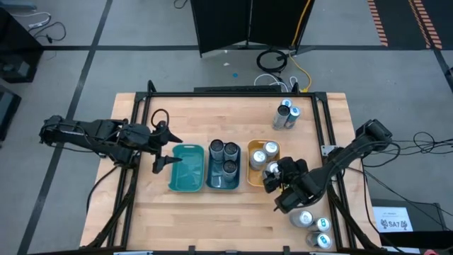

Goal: Sort soda cans
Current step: Put the left silver soda can into the yellow bin

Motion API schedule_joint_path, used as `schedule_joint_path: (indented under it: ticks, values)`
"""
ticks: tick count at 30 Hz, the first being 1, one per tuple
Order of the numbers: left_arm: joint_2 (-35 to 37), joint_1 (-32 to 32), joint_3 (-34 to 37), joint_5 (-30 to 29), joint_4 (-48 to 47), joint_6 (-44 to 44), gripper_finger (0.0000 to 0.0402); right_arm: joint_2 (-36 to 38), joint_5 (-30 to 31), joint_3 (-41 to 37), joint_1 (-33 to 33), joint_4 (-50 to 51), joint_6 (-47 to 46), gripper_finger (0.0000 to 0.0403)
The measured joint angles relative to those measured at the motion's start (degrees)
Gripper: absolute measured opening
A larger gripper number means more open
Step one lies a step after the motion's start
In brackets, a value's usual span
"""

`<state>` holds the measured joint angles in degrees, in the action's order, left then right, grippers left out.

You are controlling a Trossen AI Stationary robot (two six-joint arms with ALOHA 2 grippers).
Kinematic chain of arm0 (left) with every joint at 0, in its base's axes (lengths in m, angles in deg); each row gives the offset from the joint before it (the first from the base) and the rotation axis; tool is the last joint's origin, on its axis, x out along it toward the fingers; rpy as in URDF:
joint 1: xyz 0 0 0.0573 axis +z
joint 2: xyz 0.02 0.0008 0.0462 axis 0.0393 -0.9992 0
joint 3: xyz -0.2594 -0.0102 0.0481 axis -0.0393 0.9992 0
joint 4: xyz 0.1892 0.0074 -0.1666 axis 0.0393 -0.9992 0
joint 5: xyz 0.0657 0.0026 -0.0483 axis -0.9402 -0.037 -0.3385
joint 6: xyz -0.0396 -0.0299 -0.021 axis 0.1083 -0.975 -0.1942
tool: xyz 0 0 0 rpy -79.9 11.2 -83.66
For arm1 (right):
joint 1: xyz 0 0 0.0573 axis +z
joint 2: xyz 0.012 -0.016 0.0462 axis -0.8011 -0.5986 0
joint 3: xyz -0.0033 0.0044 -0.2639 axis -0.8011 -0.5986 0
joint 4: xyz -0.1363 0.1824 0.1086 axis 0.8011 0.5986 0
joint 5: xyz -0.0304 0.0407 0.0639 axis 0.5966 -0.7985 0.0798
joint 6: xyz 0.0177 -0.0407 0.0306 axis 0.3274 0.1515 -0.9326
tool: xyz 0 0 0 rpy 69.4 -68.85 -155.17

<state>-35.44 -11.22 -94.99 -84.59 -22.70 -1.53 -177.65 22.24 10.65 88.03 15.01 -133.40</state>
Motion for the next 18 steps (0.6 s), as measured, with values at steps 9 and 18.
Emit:
schedule_joint_path:
  ticks: [9,18]
  values:
    - [-0.02,0.0,0.0,0.0,-0.02,-0.04,0.0351,0.02,-0.99,-3.13,-2.99,-5.31,9.77,0.0289]
    - [-0.01,0.02,0.0,0.0,-0.04,-0.09,0.0351,0.0,-2.62,-4.37,-3.75,-8.65,14.32,0.0293]
